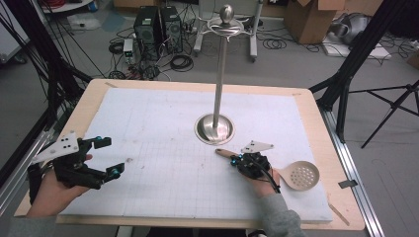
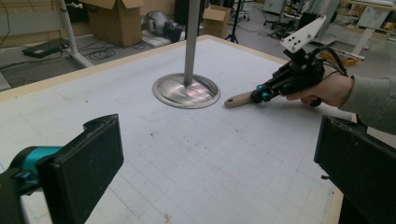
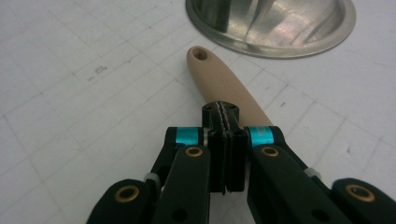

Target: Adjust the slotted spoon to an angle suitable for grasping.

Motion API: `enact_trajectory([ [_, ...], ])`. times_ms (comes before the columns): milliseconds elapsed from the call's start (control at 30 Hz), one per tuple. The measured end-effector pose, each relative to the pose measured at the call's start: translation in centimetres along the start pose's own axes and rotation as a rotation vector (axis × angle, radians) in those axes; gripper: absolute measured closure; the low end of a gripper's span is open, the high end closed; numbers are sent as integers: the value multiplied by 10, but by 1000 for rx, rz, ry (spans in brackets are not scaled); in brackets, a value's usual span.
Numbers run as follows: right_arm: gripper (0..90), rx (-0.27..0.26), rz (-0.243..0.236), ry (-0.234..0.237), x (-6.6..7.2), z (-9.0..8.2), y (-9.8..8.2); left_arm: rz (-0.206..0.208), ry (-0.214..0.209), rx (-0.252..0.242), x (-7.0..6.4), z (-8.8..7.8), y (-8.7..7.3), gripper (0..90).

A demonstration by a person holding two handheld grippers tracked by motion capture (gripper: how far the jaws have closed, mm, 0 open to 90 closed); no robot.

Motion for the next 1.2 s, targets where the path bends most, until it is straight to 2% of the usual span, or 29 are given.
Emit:
enact_trajectory([
  [67,900,-25,25,-20,-1,-11,4,0,-4,0,0,1,0,18],
  [167,900,-70,74,-80,-5,-32,5,-6,-10,3,0,4,-1,17],
  [233,900,-73,99,-124,-10,-43,2,-3,-17,3,0,7,0,18],
  [300,900,-59,111,-144,-16,-50,-3,0,-27,2,-1,10,1,17],
  [467,900,-26,107,-138,-30,-66,-12,1,-43,1,-2,18,2,17],
  [533,900,-22,115,-105,-34,-73,-13,1,-47,9,-2,20,1,18],
  [633,900,13,48,-49,-35,-79,-11,-1,-52,19,-1,24,0,17],
  [700,900,46,-22,-24,-33,-81,-8,1,-54,19,-2,25,-1,18],
  [800,900,61,-73,5,-35,-85,-3,-1,-52,16,-2,23,0,18],
  [933,900,60,-85,23,-43,-90,-1,-1,-48,14,-2,22,0,18],
  [1067,900,56,-82,14,-55,-94,-1,-4,-50,24,-2,24,-2,18],
  [1200,900,98,-86,-13,-66,-91,-1,-3,-48,32,-2,25,-4,17],
])
Point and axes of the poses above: each handheld gripper's, and its own axes: z roughly forward along the jaws, y roughly out of its top, x roughly to its left, the point moved 1 cm from there along z, roughly forward along the jaws, and after that the axes turned 8 degrees about -x, right-handed, at the moved point
